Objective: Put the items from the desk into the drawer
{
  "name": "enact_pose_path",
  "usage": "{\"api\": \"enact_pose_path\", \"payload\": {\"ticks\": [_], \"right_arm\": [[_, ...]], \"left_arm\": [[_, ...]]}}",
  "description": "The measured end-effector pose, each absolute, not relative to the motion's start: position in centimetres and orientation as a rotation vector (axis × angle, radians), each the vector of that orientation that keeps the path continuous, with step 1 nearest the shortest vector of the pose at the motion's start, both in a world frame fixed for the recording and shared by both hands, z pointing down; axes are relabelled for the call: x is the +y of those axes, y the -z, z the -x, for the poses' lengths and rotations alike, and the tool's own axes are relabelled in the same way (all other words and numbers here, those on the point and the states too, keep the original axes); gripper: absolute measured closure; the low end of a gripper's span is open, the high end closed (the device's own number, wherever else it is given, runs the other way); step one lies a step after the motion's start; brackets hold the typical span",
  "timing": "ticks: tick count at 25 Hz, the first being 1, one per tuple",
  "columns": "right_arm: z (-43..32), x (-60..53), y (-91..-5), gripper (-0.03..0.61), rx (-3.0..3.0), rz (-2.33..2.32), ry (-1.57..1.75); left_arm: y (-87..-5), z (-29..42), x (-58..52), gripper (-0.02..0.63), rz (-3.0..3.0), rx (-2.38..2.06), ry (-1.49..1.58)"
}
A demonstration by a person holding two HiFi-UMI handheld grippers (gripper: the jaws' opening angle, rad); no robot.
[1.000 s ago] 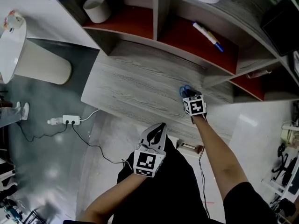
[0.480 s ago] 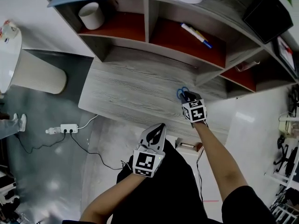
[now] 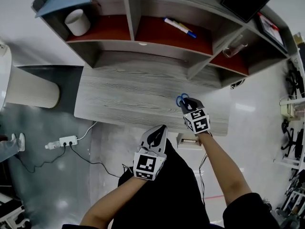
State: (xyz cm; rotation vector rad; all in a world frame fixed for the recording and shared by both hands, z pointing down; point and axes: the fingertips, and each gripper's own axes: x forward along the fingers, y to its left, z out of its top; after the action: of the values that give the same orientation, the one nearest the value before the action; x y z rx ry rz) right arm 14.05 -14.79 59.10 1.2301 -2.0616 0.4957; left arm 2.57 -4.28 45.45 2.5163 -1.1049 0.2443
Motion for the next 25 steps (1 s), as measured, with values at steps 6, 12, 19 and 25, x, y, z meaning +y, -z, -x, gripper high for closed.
{"api": "enact_pose_path", "payload": {"ticks": [6, 12, 19, 25], "right_arm": [[-15.0, -8.2, -58.1, 0.480, -2.049, -1.316, -0.531], [-16.0, -0.8, -58.8, 0.480, -2.014, -1.371, -0.561], [-16.9, 6.6, -62.2, 0.480, -1.967, -1.308, -0.610], [-18.9, 9.1, -66.1, 0.480, -1.960, -1.221, -0.573]], "left_arm": [[-45.6, -2.7, -1.5, 0.609, -2.550, -1.039, -0.246], [-45.8, -3.9, 1.9, 0.609, -2.565, -0.953, -0.230], [-47.6, -5.4, 6.1, 0.609, -2.547, -0.892, -0.303], [-48.7, -7.1, 7.5, 0.609, -2.534, -0.951, -0.360]]}}
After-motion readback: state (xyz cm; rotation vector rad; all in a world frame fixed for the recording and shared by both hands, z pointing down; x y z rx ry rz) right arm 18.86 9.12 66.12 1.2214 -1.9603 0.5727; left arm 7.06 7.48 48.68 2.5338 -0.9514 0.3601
